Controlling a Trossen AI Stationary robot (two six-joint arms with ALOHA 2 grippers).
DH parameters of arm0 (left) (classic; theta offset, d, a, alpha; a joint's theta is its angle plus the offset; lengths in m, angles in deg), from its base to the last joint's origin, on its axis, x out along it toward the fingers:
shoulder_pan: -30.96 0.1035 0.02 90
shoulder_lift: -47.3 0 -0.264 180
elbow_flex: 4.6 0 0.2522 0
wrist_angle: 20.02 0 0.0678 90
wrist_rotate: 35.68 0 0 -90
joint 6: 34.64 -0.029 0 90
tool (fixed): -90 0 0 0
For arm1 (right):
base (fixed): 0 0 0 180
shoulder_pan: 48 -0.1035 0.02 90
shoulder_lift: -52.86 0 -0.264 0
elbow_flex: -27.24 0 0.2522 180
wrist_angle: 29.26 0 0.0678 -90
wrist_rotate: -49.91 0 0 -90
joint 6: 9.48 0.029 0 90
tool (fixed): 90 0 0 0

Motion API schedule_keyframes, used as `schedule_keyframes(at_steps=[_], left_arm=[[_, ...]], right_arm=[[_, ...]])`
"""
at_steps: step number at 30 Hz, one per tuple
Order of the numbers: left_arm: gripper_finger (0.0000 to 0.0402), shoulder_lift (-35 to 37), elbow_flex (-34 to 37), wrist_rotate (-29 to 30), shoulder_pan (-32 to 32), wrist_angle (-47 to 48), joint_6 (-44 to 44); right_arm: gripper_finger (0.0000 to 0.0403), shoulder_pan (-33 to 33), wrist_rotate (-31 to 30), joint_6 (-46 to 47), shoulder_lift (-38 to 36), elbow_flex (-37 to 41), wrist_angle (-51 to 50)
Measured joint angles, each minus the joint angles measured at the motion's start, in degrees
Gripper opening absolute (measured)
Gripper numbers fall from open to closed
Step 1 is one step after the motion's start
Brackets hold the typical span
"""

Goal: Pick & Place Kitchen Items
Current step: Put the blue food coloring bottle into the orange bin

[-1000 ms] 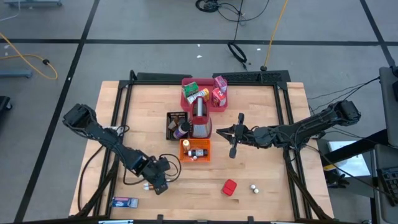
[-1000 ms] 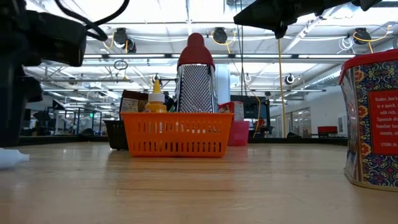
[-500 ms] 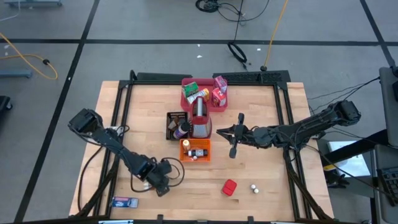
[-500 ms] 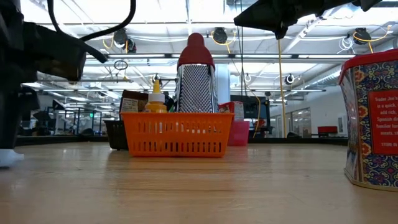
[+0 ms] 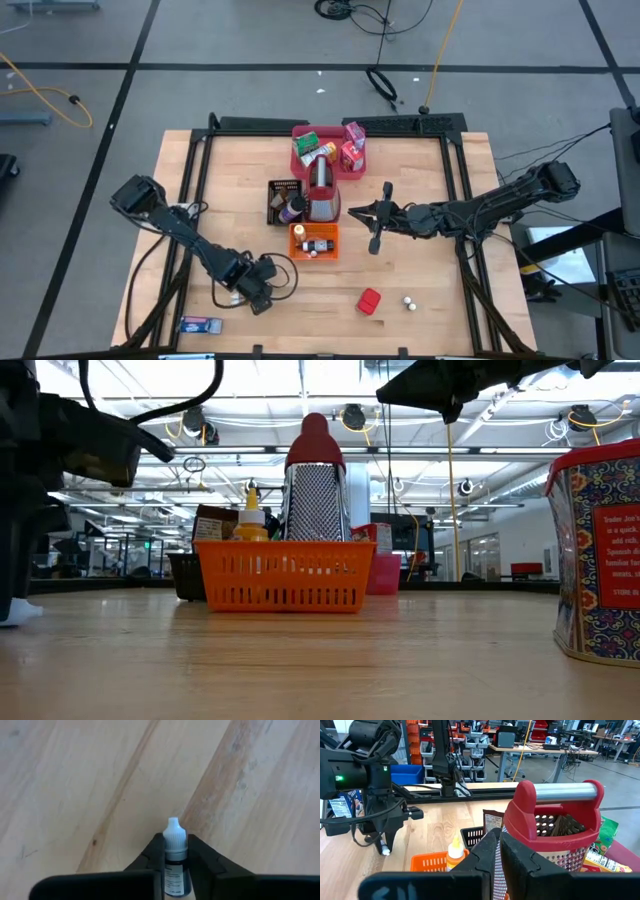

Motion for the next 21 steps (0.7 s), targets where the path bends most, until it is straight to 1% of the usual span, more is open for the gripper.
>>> schedule_keyframes(at_steps=[7,11,17,21], left_arm=[[0.0039,-0.23,-6.69,6.92,1.9,4.86,-9.74],[0.0039,-0.21,-11.22,10.28,3.84,6.79,-17.13],[0.0046,-0.16,-16.56,16.6,8.38,7.38,-26.32],[0.004,-0.08,-18.8,19.3,12.44,6.82,-29.91]], right_arm=[[0.0018,-0.01,0.0,0.0,0.0,0.0,-0.02],[0.0018,-0.01,0.0,0.0,0.0,0.0,-0.15],[0.0018,-0.01,0.0,0.0,0.0,0.0,-0.36],[0.0018,-0.01,0.0,0.01,0.0,0.0,-0.42]])
